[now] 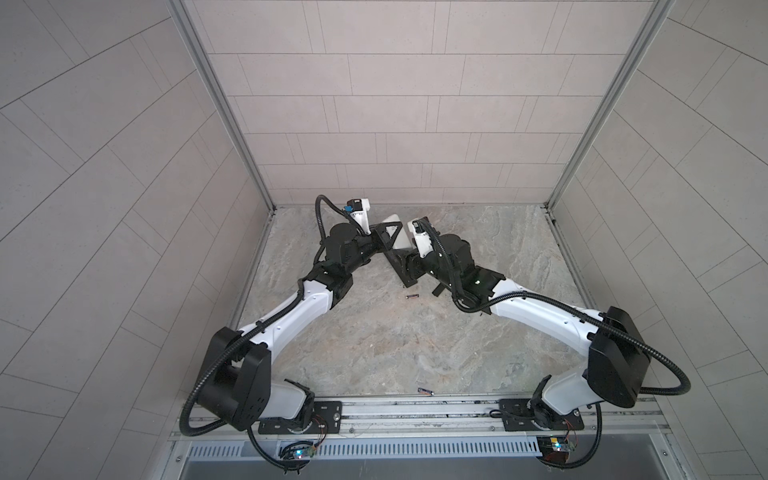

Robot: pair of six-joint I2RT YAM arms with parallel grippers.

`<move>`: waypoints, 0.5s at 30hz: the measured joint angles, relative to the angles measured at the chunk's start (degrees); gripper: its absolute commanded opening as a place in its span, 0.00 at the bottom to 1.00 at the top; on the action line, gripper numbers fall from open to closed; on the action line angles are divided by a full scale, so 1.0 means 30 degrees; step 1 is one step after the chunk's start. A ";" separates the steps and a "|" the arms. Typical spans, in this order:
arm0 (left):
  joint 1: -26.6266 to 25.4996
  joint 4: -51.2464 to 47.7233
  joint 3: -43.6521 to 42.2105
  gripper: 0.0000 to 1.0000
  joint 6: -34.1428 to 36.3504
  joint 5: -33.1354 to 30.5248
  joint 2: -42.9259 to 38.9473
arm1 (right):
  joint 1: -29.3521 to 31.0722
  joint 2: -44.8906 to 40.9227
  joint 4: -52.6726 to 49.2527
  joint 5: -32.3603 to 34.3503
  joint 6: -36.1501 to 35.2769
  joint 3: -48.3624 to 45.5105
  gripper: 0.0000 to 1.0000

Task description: Unload the batteries from the remote control

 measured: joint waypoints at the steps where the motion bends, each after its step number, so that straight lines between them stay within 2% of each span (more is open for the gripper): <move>1: 0.0000 0.0007 -0.0022 0.03 0.0007 -0.0029 -0.0007 | -0.0007 0.0146 -0.0036 -0.0189 0.0007 0.0168 0.57; 4: 0.0000 -0.0131 -0.0036 0.07 0.0015 -0.0044 -0.0036 | 0.0015 0.0364 -0.0197 -0.0459 -0.0277 0.0444 0.47; 7: 0.0000 -0.0350 -0.0036 0.25 0.0058 -0.0044 -0.0080 | 0.0007 0.0401 -0.0262 -0.0554 -0.0503 0.0466 0.44; 8: 0.0007 -0.0495 -0.0036 0.28 0.0102 -0.0015 -0.0117 | 0.0015 0.0401 -0.0313 -0.0583 -0.0576 0.0466 0.44; 11: 0.0102 -0.1741 0.0255 0.35 0.0801 0.0379 -0.0299 | 0.0007 0.0393 -0.0656 -0.0867 -0.1158 0.0466 0.43; 15: 0.0554 -0.5253 0.2040 0.38 0.2244 0.1537 -0.0328 | -0.0044 0.0291 -0.1180 -0.1253 -0.2259 0.0466 0.42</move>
